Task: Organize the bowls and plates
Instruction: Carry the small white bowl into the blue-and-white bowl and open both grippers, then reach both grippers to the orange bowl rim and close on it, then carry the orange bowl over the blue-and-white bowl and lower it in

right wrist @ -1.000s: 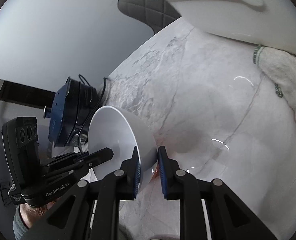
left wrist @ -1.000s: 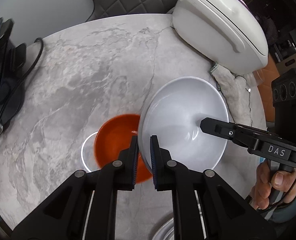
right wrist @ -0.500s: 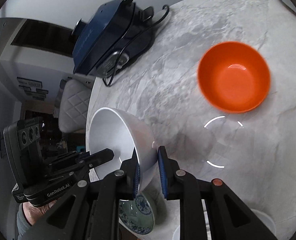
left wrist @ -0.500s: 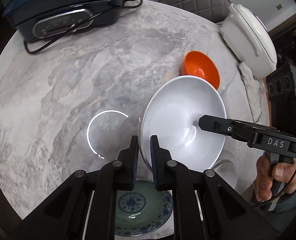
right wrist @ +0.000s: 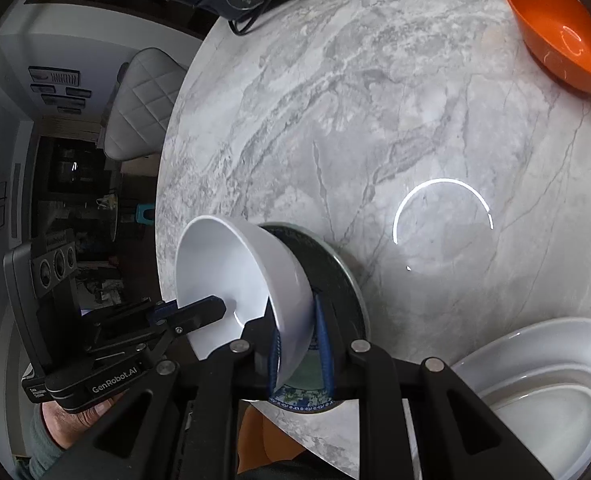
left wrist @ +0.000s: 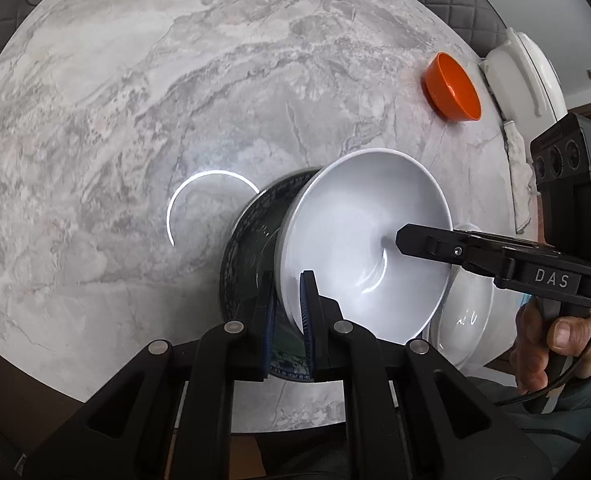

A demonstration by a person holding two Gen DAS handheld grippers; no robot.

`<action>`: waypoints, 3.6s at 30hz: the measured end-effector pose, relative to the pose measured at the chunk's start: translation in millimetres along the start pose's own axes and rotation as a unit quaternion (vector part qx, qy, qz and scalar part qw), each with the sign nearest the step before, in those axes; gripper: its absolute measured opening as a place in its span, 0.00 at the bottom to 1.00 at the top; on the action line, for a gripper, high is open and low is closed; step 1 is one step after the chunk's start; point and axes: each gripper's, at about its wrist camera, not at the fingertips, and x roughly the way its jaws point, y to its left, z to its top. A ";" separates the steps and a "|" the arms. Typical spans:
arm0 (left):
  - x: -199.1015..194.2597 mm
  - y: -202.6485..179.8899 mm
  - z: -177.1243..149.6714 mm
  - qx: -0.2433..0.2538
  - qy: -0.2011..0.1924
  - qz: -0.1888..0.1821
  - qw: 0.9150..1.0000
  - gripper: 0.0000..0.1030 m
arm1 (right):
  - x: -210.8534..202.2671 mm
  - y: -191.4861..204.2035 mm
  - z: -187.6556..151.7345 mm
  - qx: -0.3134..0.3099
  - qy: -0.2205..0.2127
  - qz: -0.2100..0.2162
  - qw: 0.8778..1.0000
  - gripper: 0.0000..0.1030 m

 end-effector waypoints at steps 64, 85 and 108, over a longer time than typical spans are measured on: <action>-1.9 -136.5 197.2 0.108 -0.087 -0.002 0.990 0.99 | -188.3 -185.3 49.3 0.136 -0.231 0.034 0.963 0.91; 158.7 -218.5 269.1 0.161 -0.001 -0.020 0.987 0.72 | -139.4 -248.7 108.9 0.164 -0.177 0.075 0.968 0.66; 175.0 -227.8 269.9 0.181 0.027 -0.061 0.981 0.15 | -121.5 -249.4 124.4 0.155 -0.138 0.052 0.977 0.20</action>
